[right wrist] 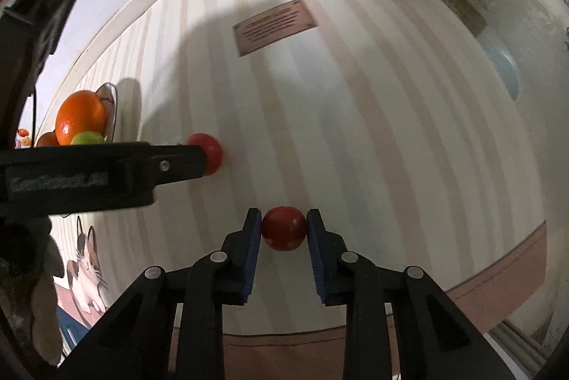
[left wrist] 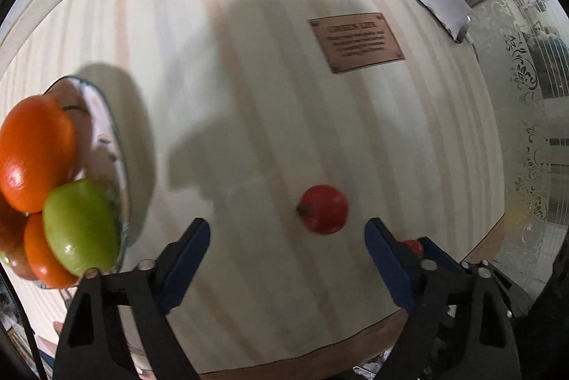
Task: Organize fruits
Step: 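Grasp a cherry tomato with the right tool while the left tool grasps the other tomato, then lower the cherry tomato onto the plate edge with the right tool while the left tool lowers its tomato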
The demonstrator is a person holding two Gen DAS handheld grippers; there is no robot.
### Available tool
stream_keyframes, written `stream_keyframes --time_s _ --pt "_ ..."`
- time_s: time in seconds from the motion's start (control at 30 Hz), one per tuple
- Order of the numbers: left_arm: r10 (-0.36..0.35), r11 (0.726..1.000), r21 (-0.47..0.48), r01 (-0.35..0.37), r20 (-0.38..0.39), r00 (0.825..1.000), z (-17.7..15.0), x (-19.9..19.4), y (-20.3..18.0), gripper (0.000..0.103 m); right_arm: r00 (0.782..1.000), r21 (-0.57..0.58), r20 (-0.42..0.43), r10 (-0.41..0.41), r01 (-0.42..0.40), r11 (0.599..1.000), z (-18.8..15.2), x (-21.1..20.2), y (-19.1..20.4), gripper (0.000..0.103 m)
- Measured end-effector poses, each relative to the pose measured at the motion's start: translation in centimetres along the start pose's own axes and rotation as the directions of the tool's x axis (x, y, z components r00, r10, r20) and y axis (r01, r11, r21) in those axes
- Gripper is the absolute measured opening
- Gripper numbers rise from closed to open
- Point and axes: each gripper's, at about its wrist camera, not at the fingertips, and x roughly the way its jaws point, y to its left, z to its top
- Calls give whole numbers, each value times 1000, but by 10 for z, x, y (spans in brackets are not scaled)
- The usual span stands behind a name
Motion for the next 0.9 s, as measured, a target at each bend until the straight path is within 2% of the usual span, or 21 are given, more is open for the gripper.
stream_keyframes --time_s 0.07,0.13,0.43,0.63,0.9 --pt "-7 1000 10 7 -7 1000 1 4 -6 71 1000 7 3 -7 7 1000 0 -2 -4 28" --pt "1 1000 22 -1 -8 1000 2 8 -12 57 1000 11 3 -14 14 1000 2 -3 -6 28" --pt "4 999 44 -5 19 1000 3 16 -25 33 1000 20 1 -14 14 1000 0 -6 -8 29" --pt "-11 999 43 9 44 999 -2 11 -27 29 1000 10 11 -19 19 1000 -3 -8 -10 29" --pt "-67 998 6 67 90 994 -11 -16 -2 29 999 13 33 0 -1 1000 -8 -21 -11 28"
